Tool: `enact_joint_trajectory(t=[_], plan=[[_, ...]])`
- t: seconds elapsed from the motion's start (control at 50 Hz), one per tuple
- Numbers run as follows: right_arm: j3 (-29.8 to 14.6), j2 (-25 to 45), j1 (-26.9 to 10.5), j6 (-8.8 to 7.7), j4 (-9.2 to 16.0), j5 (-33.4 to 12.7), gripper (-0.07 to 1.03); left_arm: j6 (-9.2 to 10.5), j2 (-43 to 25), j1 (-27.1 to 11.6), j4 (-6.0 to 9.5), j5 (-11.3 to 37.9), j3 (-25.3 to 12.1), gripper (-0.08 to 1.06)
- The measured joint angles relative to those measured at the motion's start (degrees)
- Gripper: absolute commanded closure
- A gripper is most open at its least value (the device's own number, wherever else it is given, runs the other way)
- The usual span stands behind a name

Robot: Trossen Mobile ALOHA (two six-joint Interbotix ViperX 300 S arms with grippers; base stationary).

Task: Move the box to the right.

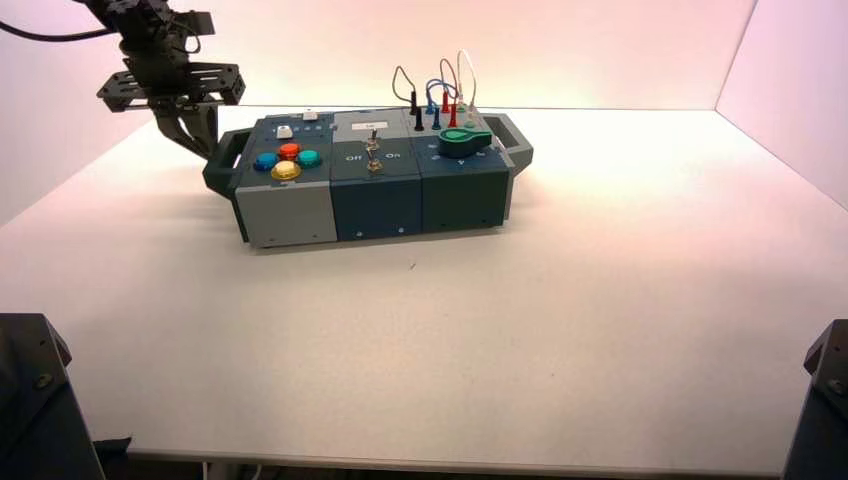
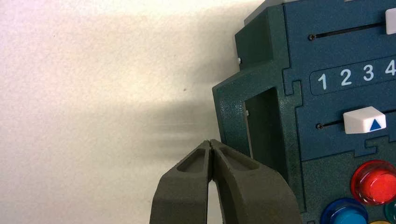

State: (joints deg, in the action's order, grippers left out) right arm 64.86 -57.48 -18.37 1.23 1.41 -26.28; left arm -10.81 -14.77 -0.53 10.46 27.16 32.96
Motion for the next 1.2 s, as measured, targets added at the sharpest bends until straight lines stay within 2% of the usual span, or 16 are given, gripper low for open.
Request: enact_joint_trajectory(t=[0.28,0.52,0.96,1.2], plan=[[-0.1,0.1,0.0,0.18,0.0,0.0,0.99,0.0,-0.8,-5.0,0.09,-0.4,-2.6,1.01],[0.0,0.5,0.0,0.26,0.0,-0.2,0.99,0.0,-1.2,-8.6,0.09,-0.4,-3.2,1.01],[0.0,0.7,0.1,0.26,0.0,-0.4,0.99,0.18,-1.5,-11.6,0.09,-0.2,-3.6,1.01],[-0.1,0.7,0.1,0.35,0.0,-0.5,0.99,0.88,-2.7,-13.8,0.18,0.0,-5.6,1.01]])
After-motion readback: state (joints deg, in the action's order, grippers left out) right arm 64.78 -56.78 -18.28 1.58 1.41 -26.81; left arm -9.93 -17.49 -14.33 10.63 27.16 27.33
